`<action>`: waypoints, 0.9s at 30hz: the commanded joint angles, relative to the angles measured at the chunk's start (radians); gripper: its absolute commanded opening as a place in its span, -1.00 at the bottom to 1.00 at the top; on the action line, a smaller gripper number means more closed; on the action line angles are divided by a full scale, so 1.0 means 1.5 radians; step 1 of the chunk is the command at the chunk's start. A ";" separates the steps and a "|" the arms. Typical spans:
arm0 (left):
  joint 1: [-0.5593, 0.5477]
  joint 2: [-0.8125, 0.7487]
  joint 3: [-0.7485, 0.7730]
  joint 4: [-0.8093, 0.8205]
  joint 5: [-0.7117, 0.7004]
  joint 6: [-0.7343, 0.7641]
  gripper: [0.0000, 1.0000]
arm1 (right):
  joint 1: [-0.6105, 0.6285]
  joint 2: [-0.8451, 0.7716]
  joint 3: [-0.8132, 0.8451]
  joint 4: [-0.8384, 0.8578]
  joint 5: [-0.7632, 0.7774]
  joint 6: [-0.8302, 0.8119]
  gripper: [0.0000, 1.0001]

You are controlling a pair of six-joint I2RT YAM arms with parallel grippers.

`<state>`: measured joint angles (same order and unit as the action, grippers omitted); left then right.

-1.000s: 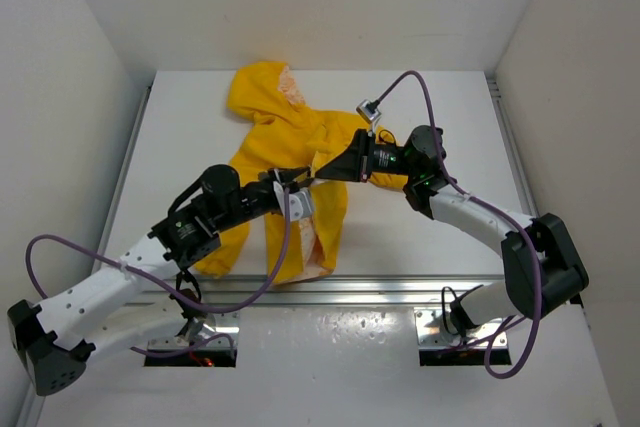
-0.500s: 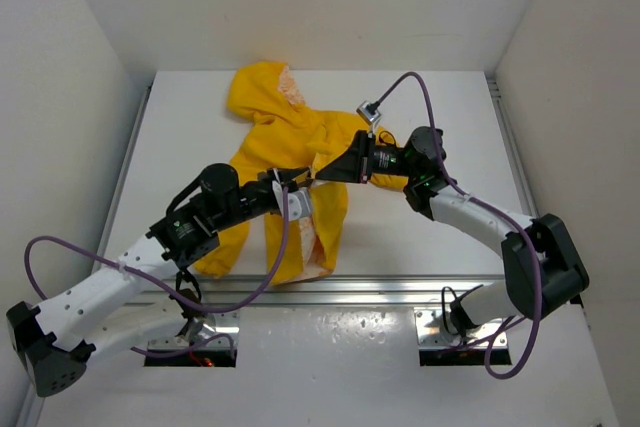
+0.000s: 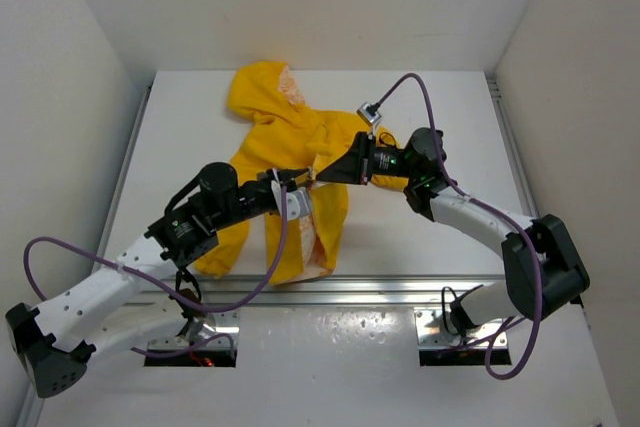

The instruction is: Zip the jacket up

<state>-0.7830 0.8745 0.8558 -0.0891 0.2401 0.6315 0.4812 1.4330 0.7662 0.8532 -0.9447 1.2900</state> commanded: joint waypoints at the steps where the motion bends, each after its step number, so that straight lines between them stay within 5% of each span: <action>1: 0.013 -0.017 0.036 0.025 0.007 -0.007 -0.36 | 0.004 -0.026 -0.003 0.038 -0.015 -0.015 -1.00; 15: 0.013 -0.005 0.048 0.006 0.030 -0.021 -0.21 | 0.005 -0.026 0.004 0.032 -0.020 -0.026 -1.00; 27: 0.013 0.013 0.048 0.006 0.018 -0.009 -0.53 | 0.016 -0.030 0.006 0.060 -0.040 -0.027 -1.00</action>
<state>-0.7769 0.8928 0.8894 -0.1036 0.2661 0.6193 0.4927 1.4296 0.7650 0.8532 -0.9779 1.2724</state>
